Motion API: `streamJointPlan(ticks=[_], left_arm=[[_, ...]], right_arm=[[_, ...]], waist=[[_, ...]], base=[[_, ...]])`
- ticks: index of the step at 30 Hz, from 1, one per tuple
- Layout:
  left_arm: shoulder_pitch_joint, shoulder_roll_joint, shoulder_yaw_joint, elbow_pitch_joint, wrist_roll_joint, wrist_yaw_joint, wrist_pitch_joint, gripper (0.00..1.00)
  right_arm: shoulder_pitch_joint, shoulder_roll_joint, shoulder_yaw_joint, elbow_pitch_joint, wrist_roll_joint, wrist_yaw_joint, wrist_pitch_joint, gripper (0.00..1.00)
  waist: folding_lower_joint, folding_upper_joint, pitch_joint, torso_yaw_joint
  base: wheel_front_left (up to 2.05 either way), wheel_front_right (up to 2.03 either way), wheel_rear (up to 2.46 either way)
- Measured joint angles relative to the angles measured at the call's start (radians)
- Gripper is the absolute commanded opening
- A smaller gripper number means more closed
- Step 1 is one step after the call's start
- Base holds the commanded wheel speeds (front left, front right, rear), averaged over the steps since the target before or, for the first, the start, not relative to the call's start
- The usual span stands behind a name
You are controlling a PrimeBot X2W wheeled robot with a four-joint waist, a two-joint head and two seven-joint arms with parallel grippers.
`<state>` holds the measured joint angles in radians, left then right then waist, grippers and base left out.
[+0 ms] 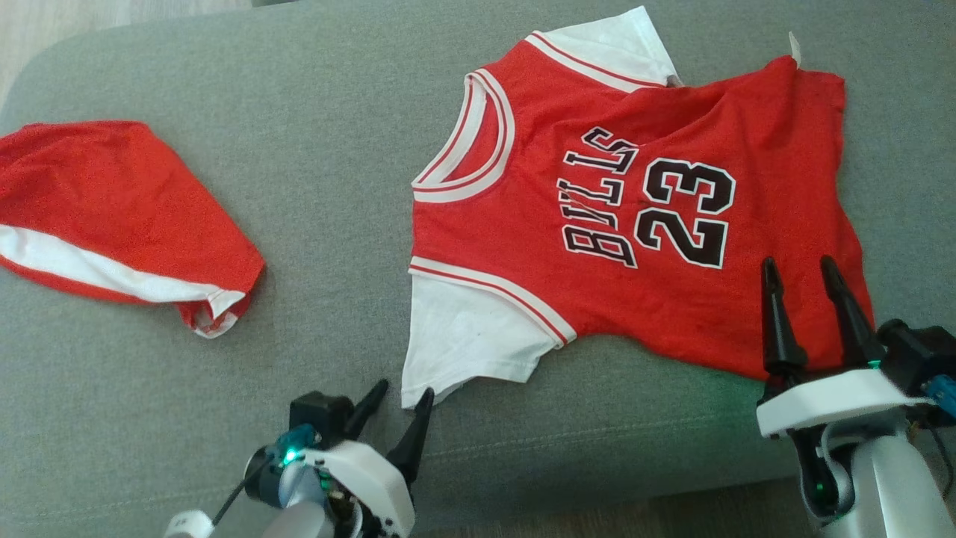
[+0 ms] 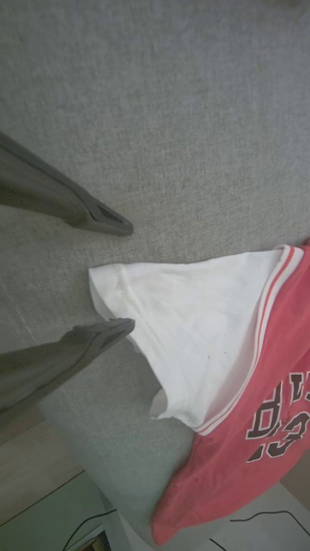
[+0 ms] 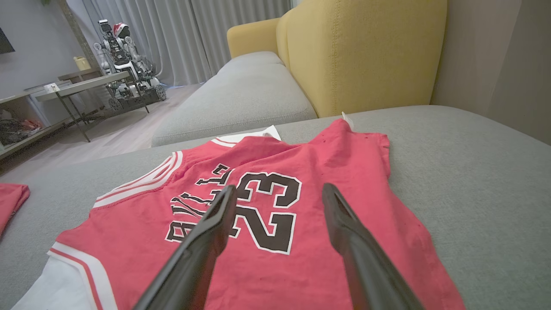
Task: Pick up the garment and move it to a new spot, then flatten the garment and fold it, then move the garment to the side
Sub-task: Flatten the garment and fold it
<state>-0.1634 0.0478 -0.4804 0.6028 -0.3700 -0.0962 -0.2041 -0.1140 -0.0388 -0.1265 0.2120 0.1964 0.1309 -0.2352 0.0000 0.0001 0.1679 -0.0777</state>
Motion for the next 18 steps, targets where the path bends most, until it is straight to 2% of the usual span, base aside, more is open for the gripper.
streamJointPlan(ticks=[6,7,8,12,18], left_arm=[[-0.044,0.0,-0.019,0.032,-0.021,0.018,0.0,1.0],[-0.057,-0.001,-0.029,0.047,-0.045,0.017,0.015,0.37],[-0.063,0.0,-0.032,0.05,-0.061,0.017,0.027,0.0],[-0.089,0.004,-0.05,0.068,-0.089,0.007,0.053,0.0],[-0.096,0.002,-0.062,0.081,-0.102,0.008,0.027,0.0]], right_arm=[[-0.001,0.0,-0.003,0.005,0.0,0.0,-0.004,1.0],[-0.001,0.0,-0.007,0.007,-0.002,0.0,-0.004,1.0],[-0.002,0.0,-0.012,0.009,-0.002,0.0,-0.005,1.0],[-0.002,0.0,-0.039,0.022,-0.006,0.0,-0.007,1.0],[-0.003,0.0,-0.094,0.055,-0.022,0.0,-0.007,1.0]], waist=[[0.0,0.0,0.008,-0.004],[0.0,0.0,0.013,-0.006],[0.0,0.0,0.014,-0.008],[0.0,0.0,0.018,-0.013],[0.0,0.0,0.016,-0.019]], base=[[0.0,0.0,0.0],[0.0,0.0,0.0],[0.0,0.0,0.0],[0.0,0.0,0.0],[0.0,0.0,0.0]])
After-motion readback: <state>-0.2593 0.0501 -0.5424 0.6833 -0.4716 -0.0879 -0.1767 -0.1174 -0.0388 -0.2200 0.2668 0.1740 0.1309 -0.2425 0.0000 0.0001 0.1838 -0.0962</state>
